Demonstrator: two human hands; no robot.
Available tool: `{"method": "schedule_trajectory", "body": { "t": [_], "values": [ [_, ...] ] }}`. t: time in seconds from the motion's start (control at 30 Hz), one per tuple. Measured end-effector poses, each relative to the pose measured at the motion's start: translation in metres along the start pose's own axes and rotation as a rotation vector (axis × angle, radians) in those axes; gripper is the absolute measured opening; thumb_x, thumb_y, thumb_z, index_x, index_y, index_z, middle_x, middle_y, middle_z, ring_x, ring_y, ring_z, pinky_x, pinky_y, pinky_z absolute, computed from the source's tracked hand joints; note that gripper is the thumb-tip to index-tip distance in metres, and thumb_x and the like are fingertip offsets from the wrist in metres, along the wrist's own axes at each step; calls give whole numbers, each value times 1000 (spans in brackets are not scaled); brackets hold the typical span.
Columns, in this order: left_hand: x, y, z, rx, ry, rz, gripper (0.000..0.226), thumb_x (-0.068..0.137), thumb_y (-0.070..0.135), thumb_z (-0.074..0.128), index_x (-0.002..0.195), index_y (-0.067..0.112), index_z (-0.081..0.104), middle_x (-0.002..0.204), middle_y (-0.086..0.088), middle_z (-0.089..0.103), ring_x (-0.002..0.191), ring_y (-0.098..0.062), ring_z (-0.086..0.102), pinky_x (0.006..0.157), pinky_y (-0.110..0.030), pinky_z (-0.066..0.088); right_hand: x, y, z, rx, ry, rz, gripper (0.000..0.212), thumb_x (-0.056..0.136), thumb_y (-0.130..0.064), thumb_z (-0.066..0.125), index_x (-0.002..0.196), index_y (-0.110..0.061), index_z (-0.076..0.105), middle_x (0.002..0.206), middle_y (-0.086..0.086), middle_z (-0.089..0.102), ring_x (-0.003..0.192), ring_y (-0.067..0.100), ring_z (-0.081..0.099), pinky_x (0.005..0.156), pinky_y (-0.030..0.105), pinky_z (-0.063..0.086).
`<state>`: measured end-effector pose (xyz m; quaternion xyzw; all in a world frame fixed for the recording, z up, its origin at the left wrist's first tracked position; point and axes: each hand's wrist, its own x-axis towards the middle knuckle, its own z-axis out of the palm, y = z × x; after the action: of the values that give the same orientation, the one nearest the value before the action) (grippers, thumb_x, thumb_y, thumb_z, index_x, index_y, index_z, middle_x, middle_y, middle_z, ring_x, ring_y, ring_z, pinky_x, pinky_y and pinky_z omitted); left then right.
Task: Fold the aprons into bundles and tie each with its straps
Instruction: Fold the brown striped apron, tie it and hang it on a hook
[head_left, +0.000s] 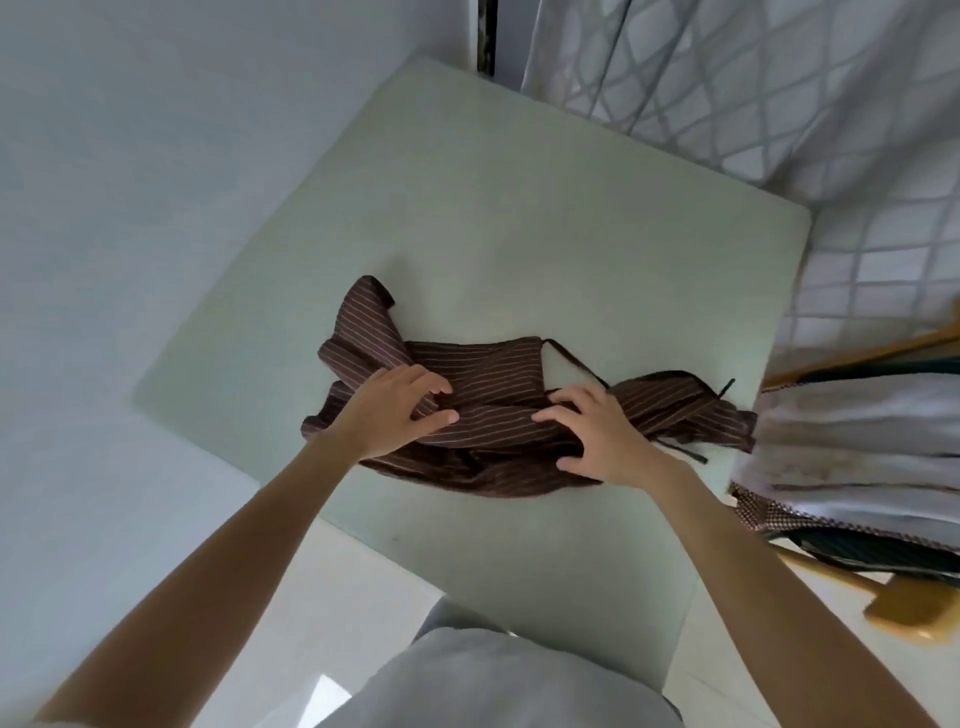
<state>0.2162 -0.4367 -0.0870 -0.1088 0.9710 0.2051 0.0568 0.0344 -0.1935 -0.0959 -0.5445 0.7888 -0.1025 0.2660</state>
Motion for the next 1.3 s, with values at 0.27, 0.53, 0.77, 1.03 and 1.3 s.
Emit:
{"method": "schedule_trajectory", "body": {
  "t": [0.27, 0.53, 0.77, 1.03, 1.3],
  "values": [
    [54, -46, 21, 114, -92, -225, 63, 90, 35, 54, 145, 23, 26, 151, -3, 29, 140, -26, 20, 115, -46, 13, 78, -2, -14, 95, 308, 176, 35, 95, -19, 50, 130, -16, 52, 130, 4, 54, 124, 22, 40, 104, 34, 34],
    [73, -75, 25, 282, -216, -253, 49, 91, 45, 49, 135, 26, 42, 132, 0, 51, 128, -23, 36, 109, -54, 10, 133, 24, -3, -144, 25, 310, 26, 91, -28, 56, 111, -12, 61, 139, 9, 43, 135, 27, 28, 107, 38, 26],
    [98, -84, -8, 52, 156, -351, 26, 89, 40, 52, 103, 24, 67, 106, 3, 63, 112, -23, 48, 105, -46, 17, 144, 2, -69, 610, 319, 417, 7, 92, -19, 56, 97, -17, 52, 90, -8, 62, 84, 9, 59, 67, 9, 42],
    [199, -84, -67, 13, 498, -361, 26, 93, 34, 54, 111, 18, 63, 110, -7, 57, 101, -24, 53, 78, -38, 52, 207, 43, -154, 63, 588, 404, 29, 94, -26, 51, 121, -20, 45, 88, 5, 60, 78, 24, 58, 67, 33, 45],
    [206, -85, -7, 33, 216, -427, 50, 94, 47, 41, 138, 24, 37, 142, -5, 41, 131, -27, 37, 108, -47, 28, 214, 79, -102, -251, 630, 249, 38, 87, -3, 54, 124, -10, 55, 129, 14, 52, 121, 31, 45, 101, 42, 40]
  ]
}}
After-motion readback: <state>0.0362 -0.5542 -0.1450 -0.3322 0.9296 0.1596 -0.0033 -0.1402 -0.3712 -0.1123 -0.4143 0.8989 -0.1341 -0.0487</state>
